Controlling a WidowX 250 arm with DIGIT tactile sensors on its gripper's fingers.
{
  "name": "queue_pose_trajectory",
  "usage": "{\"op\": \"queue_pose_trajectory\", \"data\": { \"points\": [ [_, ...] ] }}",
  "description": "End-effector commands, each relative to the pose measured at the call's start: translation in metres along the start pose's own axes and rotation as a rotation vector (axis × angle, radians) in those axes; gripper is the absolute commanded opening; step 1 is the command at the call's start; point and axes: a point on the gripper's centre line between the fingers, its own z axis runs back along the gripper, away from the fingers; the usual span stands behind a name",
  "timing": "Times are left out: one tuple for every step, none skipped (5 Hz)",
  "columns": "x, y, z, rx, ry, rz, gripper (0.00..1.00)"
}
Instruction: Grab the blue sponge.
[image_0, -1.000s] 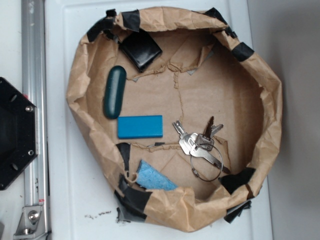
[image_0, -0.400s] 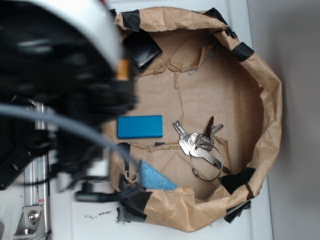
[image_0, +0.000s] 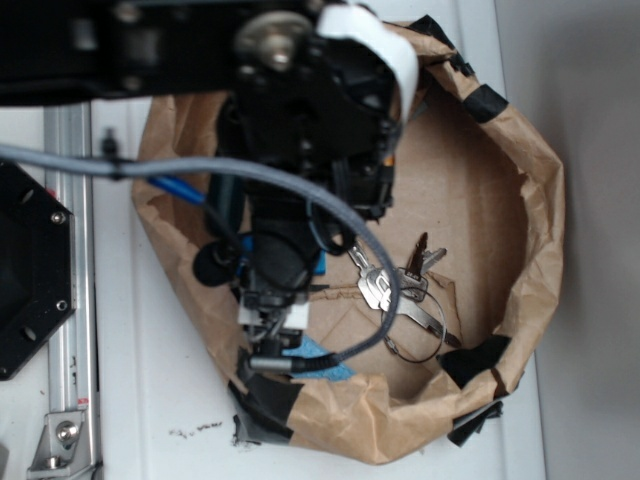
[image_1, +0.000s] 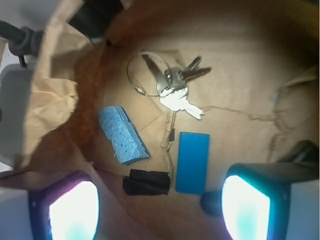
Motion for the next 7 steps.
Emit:
{"op": "queue_pose_trajectory", "data": {
  "points": [
    [0.017, -0.004, -0.029, -0.018, 0.025, -0.117, 1.00],
    [0.021, 0.000, -0.039, -0.025, 0.036, -0.130, 1.00],
    [0.022, -0.005, -0.044, -0.032, 0.034, -0.158, 1.00],
    [0.019, -0.013, -0.054, -0.036, 0.048, -0.184, 1.00],
    [0.010, -0.029, -0.076, -0.011, 0.063, -0.249, 1.00],
    [0.001, -0.037, -0.091, 0.044, 0.040, -0.267, 1.00],
    [0.000, -0.044, -0.103, 0.031, 0.042, -0.273, 1.00]
  ]
}}
